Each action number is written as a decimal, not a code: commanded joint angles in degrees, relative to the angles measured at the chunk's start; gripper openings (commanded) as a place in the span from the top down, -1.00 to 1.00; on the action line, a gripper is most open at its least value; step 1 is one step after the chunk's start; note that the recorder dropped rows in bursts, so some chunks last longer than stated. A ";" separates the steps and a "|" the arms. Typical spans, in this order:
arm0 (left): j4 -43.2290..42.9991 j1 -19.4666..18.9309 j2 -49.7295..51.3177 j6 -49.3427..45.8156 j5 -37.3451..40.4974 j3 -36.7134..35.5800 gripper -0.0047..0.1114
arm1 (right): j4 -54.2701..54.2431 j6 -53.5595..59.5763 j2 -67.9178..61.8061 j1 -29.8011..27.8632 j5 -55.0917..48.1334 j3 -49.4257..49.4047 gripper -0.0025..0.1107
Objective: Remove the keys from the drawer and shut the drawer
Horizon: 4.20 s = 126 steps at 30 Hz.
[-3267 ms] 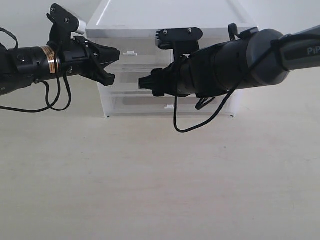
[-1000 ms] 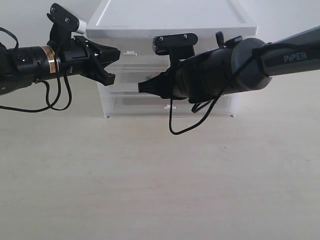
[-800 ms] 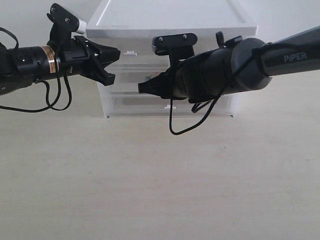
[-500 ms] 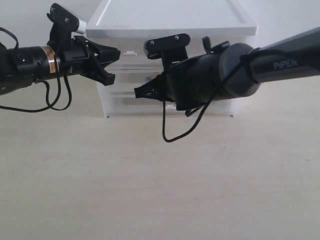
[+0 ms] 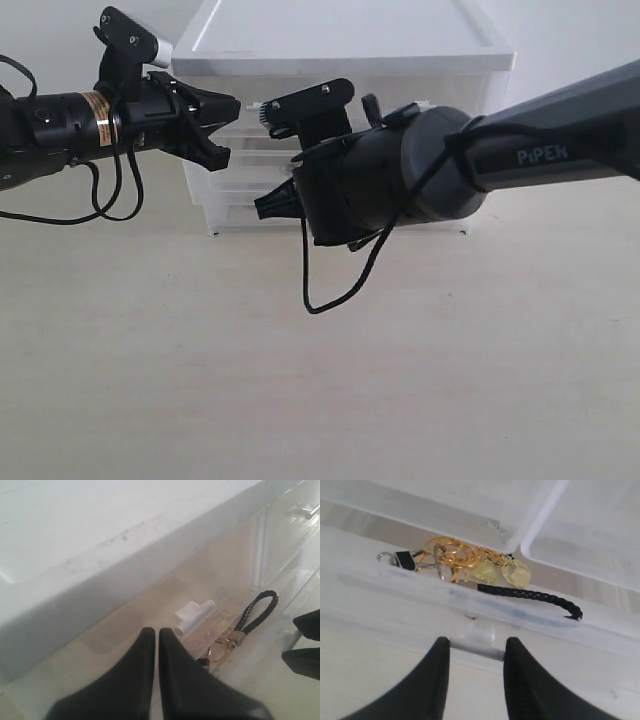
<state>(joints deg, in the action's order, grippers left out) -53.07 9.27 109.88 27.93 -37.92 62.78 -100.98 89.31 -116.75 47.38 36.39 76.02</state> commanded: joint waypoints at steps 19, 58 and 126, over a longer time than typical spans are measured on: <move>9.64 -0.71 0.46 0.71 4.04 1.27 0.85 | 1.04 8.48 3.59 12.03 24.06 -4.91 0.96; 9.18 -0.71 -1.55 -3.17 8.42 2.02 0.85 | 8.56 32.62 17.10 -13.99 -21.01 -11.89 0.96; 9.18 -0.71 -1.55 2.33 8.03 2.53 0.85 | 43.08 1.92 12.59 -20.31 -43.01 -4.46 0.96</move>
<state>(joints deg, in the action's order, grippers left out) -52.74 9.77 108.56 29.11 -33.67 63.24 -58.16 91.43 -103.37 27.48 -7.96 71.02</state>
